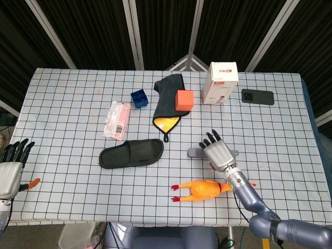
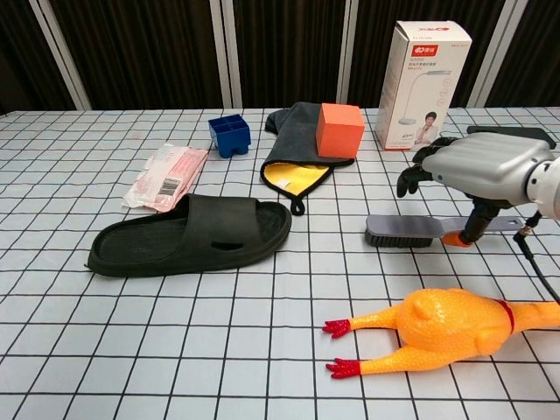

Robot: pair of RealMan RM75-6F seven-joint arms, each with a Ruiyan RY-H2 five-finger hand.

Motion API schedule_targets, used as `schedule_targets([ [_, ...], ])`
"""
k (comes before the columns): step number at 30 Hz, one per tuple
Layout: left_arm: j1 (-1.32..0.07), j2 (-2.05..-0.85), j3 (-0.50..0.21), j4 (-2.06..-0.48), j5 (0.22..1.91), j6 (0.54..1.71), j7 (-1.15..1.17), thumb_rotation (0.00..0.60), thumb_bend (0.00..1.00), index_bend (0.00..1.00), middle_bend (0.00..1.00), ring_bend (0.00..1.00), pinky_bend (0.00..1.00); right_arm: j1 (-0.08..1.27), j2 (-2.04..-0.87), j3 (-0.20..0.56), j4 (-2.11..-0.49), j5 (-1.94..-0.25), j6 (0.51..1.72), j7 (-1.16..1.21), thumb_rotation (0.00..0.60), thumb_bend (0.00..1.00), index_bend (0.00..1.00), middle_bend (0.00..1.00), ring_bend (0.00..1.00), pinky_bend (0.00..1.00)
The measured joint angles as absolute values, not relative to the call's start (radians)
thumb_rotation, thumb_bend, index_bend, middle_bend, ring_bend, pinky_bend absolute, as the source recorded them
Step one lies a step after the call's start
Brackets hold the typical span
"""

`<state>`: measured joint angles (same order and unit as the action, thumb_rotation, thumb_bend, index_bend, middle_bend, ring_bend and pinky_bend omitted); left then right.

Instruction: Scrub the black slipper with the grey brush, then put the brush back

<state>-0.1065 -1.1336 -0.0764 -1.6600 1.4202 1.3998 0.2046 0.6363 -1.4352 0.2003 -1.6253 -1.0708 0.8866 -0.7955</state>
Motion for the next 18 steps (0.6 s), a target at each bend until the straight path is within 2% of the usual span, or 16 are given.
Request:
schedule_targets([
  [18, -0.105, -1.121, -0.072, -1.656, 1.414, 1.411, 0.176, 0.600, 0.06, 0.00, 0.00, 0.00, 0.02, 0.728, -1.546, 0.172, -1.530, -1.000, 0.897, -0.847, 0.600, 0.32, 0.31, 0.30, 0.10, 0.00],
])
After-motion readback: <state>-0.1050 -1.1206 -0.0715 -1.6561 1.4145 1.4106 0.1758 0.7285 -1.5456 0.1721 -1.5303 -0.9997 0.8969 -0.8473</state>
